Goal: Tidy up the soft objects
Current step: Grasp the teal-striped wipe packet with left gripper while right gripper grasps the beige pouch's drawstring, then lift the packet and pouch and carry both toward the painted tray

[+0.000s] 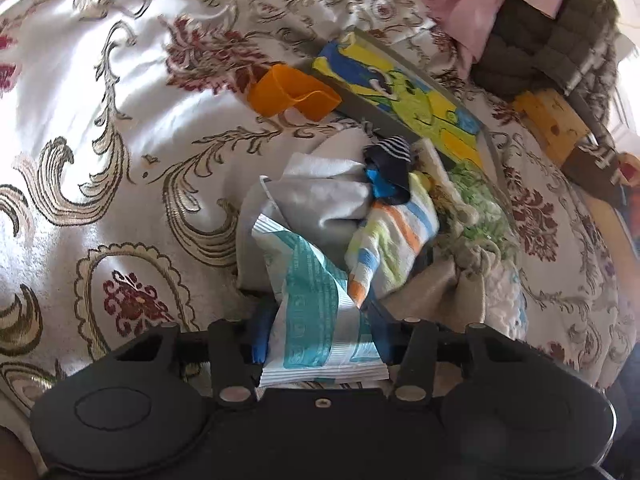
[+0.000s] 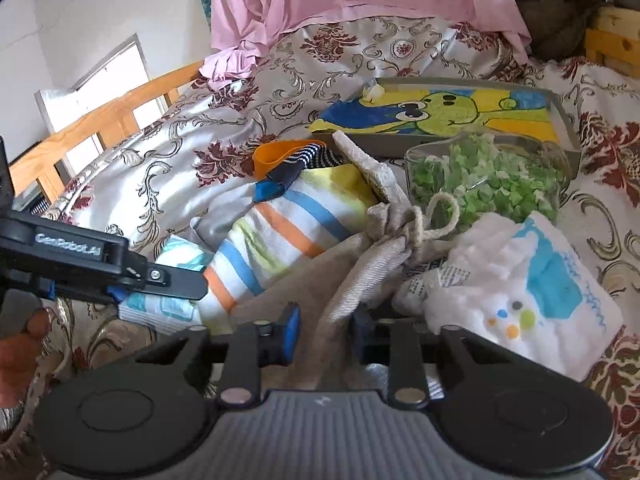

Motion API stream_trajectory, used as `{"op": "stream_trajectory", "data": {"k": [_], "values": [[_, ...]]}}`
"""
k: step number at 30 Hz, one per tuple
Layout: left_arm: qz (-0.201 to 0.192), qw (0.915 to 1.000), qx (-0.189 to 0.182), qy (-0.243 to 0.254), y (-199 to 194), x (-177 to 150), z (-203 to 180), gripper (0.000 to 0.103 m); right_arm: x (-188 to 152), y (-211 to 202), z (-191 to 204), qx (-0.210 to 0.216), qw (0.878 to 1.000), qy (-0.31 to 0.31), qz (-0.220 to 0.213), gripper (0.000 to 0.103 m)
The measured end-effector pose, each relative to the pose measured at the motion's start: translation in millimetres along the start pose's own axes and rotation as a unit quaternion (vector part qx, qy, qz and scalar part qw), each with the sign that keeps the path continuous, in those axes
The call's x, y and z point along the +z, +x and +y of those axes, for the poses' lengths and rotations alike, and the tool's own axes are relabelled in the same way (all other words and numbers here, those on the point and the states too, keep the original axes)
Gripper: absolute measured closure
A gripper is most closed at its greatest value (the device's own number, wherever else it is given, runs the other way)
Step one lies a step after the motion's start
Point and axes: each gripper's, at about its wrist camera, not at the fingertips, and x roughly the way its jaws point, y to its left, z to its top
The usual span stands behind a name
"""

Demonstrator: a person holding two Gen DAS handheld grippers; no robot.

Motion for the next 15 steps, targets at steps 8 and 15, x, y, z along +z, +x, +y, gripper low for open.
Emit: {"op": "stream_trajectory", "data": {"k": [8,15], "values": [[-0.029,0.9961,-0.015,0.082,-28.9,-14.1,-15.1,0.054,-11.8,-17.3,32.6,-0.046,0.991,-0.116,-0.043,0.089],[-0.078,0.9911,-0.031,0.103,-50.8,-15.4,-20.5,0.054,-18.2,-37.1,57.9,-0.091,0.972,-0.189,-0.105,0.095]]}}
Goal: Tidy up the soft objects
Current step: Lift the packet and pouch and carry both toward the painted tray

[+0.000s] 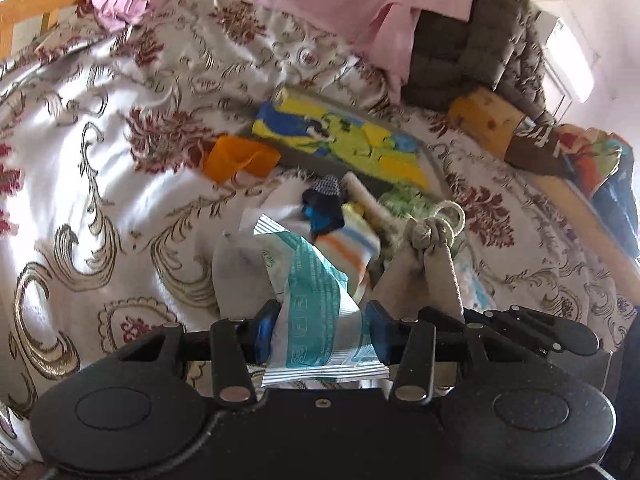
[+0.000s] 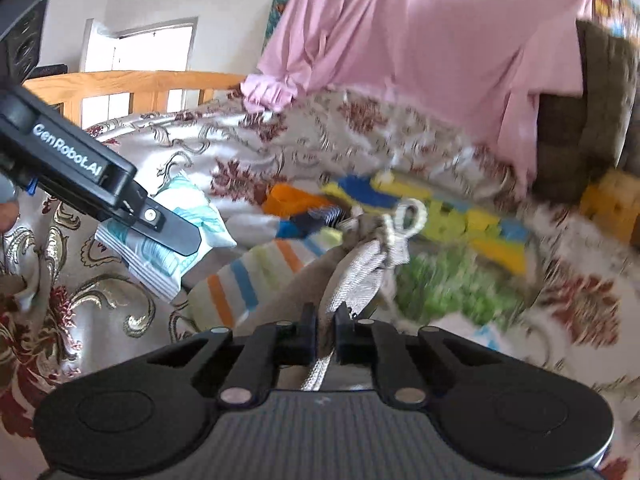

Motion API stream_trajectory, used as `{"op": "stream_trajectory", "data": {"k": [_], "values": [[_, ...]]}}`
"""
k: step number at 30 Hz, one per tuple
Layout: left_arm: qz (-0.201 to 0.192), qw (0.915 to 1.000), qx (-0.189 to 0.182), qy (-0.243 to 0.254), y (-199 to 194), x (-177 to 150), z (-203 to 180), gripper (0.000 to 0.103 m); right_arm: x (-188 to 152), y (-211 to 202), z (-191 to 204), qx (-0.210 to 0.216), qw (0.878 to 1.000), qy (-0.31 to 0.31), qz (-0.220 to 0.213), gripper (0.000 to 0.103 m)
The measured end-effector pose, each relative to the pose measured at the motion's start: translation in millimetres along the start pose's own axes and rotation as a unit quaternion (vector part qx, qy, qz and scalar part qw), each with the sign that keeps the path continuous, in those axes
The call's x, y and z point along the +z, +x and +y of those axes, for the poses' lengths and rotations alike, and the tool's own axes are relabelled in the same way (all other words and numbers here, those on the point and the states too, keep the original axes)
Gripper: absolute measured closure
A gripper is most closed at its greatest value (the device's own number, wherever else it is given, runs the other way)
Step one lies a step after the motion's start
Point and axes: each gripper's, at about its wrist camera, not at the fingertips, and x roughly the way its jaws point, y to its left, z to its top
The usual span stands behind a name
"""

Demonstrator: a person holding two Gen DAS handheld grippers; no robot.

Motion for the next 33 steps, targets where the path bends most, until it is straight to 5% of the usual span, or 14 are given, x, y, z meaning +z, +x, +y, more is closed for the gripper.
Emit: {"op": "stream_trajectory", "data": {"k": [9,13,16,18,20,23,25,27,33], "values": [[-0.019,0.9996,-0.007,0.017,0.3,2.0,-12.2,0.054,0.5,-7.8,2.3,-0.047,0.998,-0.035,-0.021,0.097],[-0.008,0.9997,-0.005,0.022,5.3,0.2,-13.0,0.054,-0.8,0.8,0.1,-0.028,0.999,-0.022,0.005,0.097],[-0.004,0.9998,-0.003,0.02,7.1,0.1,-12.1,0.054,-1.9,10.8,-4.4,-0.018,0.999,0.0,0.035,0.086],[-0.001,0.9998,-0.003,0.017,8.4,0.0,-10.7,0.054,-2.6,16.6,-12.0,-0.005,0.998,0.032,0.052,0.063],[0.002,0.9999,-0.002,0.016,10.0,-0.6,-9.8,0.054,-3.4,20.8,-20.1,0.006,0.997,0.054,0.062,0.055],[0.007,0.9998,-0.002,0.017,12.0,-1.8,-9.9,0.054,-7.0,26.3,-22.8,0.013,0.995,0.06,0.081,0.054],[0.008,0.9998,-0.003,0.018,13.1,-2.2,-10.2,0.054,-9.4,29.9,-20.6,0.013,0.994,0.053,0.095,0.058],[0.009,0.9997,-0.004,0.02,13.4,-2.9,-10.9,0.054,-11.0,29.6,-16.6,0.003,0.994,0.04,0.097,0.092],[-0.001,0.9997,-0.009,0.024,11.4,-1.5,-14.2,0.054,-6.9,13.8,-3.0,-0.028,0.998,-0.019,0.046,0.098]]}}
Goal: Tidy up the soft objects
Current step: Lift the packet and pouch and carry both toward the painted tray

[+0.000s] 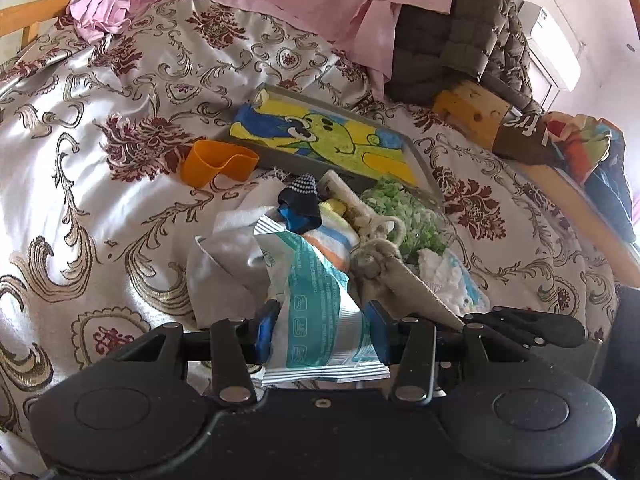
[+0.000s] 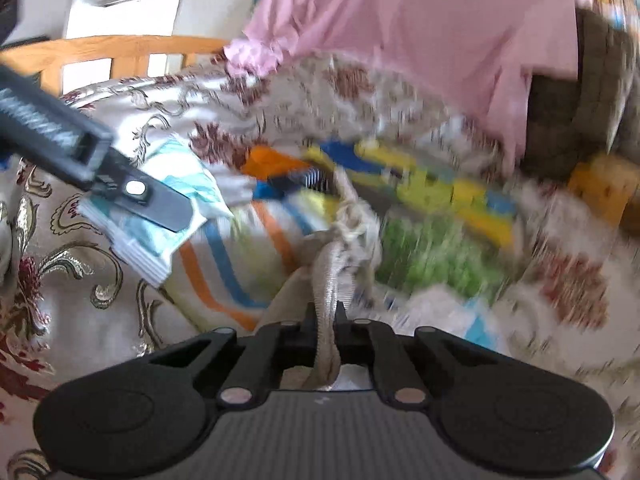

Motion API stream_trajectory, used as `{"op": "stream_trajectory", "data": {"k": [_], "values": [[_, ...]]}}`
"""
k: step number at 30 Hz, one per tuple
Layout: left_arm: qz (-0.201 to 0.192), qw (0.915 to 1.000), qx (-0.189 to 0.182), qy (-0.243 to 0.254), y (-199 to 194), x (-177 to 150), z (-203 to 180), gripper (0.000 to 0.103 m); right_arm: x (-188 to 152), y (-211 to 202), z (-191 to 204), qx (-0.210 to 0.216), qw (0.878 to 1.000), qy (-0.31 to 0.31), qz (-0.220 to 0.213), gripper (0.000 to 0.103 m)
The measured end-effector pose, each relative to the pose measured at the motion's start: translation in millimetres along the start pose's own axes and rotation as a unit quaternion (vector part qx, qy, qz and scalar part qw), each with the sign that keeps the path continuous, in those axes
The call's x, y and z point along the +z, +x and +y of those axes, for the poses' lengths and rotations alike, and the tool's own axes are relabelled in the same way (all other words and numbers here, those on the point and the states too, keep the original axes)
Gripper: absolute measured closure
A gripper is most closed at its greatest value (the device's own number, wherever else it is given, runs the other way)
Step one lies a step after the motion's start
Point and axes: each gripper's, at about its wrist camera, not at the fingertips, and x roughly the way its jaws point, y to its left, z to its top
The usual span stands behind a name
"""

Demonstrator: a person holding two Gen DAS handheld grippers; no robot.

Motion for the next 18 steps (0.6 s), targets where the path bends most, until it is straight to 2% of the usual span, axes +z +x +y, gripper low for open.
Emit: {"op": "stream_trajectory", "data": {"k": [4,9,13,15,18], "values": [[-0.018,0.9998,0.001,-0.003,1.0,8.5,-2.5,0.054,6.1,-17.3,7.0,-0.036,0.996,-0.042,-0.065,0.098],[-0.032,0.9992,0.012,-0.019,5.6,28.7,-2.1,0.054,23.9,-17.8,-10.8,-0.054,0.993,-0.026,-0.1,0.098],[-0.037,0.999,0.024,-0.013,7.4,60.3,-7.7,0.054,42.4,-4.9,-43.3,-0.062,0.991,0.007,-0.119,0.098],[-0.05,0.9984,0.026,0.004,5.7,83.9,-18.2,0.054,51.9,4.9,-57.8,-0.07,0.989,0.017,-0.127,0.098],[-0.047,0.9977,0.029,0.039,9.0,117.2,-39.9,0.054,67.8,25.5,-81.5,-0.073,0.987,0.029,-0.143,0.098]]}}
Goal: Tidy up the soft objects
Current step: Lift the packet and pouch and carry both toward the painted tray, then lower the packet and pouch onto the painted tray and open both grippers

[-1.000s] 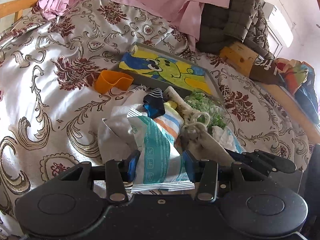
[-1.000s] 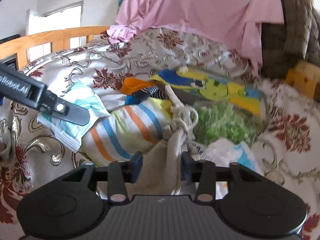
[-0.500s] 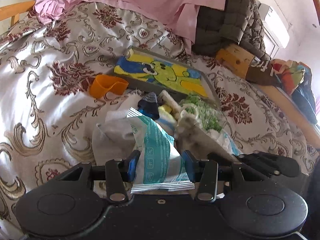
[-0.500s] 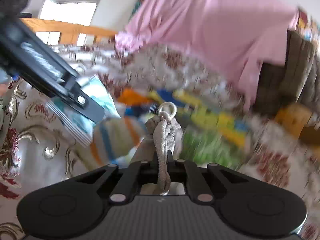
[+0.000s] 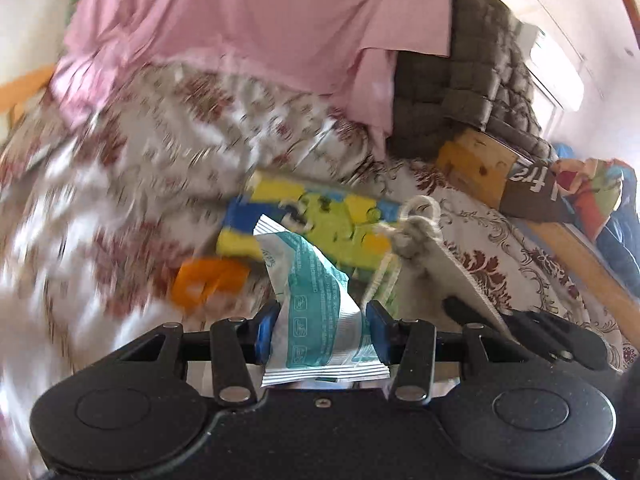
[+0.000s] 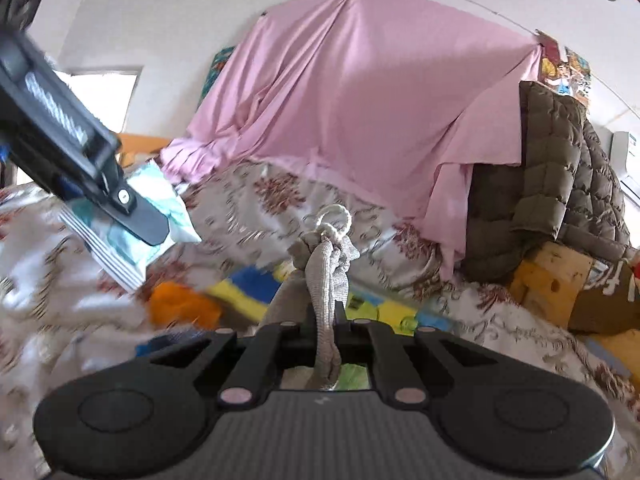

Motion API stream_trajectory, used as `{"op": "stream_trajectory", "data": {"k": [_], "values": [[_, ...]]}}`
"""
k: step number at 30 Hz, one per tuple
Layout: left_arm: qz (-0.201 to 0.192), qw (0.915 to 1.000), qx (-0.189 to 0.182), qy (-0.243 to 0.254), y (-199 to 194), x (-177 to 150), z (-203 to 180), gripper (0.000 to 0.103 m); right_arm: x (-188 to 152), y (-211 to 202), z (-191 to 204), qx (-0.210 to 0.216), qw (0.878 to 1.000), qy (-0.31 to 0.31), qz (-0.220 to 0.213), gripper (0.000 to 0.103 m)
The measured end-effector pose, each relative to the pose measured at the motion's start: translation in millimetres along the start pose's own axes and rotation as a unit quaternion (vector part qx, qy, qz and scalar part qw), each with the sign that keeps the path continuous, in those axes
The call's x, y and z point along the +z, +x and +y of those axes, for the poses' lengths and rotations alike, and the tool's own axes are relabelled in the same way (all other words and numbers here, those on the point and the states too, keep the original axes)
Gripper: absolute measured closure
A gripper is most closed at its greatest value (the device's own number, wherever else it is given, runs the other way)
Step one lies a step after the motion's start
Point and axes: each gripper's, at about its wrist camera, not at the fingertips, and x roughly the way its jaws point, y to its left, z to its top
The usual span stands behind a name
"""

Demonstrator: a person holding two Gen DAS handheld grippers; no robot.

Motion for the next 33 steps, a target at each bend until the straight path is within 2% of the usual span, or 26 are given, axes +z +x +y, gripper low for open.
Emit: {"op": "stream_trajectory", "data": {"k": [5,9,11,15,17,23,27,33], "values": [[0.043,0.9985,-0.001,0.034,29.2,52.7,-30.5,0.054,8.4,52.8,-32.7,-0.007,1.0,0.03,-0.008,0.098],[0.058,0.9982,0.014,0.004,77.6,72.9,-34.2,0.054,-2.1,87.2,-64.0,-0.013,0.997,0.071,-0.004,0.098],[0.049,0.9986,0.019,-0.009,104.6,75.6,-33.0,0.054,-12.7,102.1,-85.8,-0.007,0.994,0.105,0.005,0.098],[0.033,0.9989,0.033,-0.002,166.2,78.3,-34.2,0.054,-32.7,129.9,-122.5,-0.007,0.988,0.153,0.031,0.098],[0.034,0.9986,0.036,-0.019,196.2,78.3,-33.2,0.054,-41.0,141.9,-136.6,-0.005,0.984,0.172,0.044,0.098],[0.061,0.9959,0.032,-0.059,271.3,69.2,-39.5,0.053,-59.1,158.2,-152.1,-0.006,0.982,0.176,0.07,0.098],[0.082,0.994,0.023,-0.069,301.9,60.9,-52.4,0.053,-67.5,161.0,-156.5,-0.005,0.979,0.183,0.089,0.097],[0.104,0.9922,0.025,-0.065,320.7,48.2,-64.9,0.054,-71.7,163.8,-155.7,-0.008,0.979,0.175,0.102,0.096]]}}
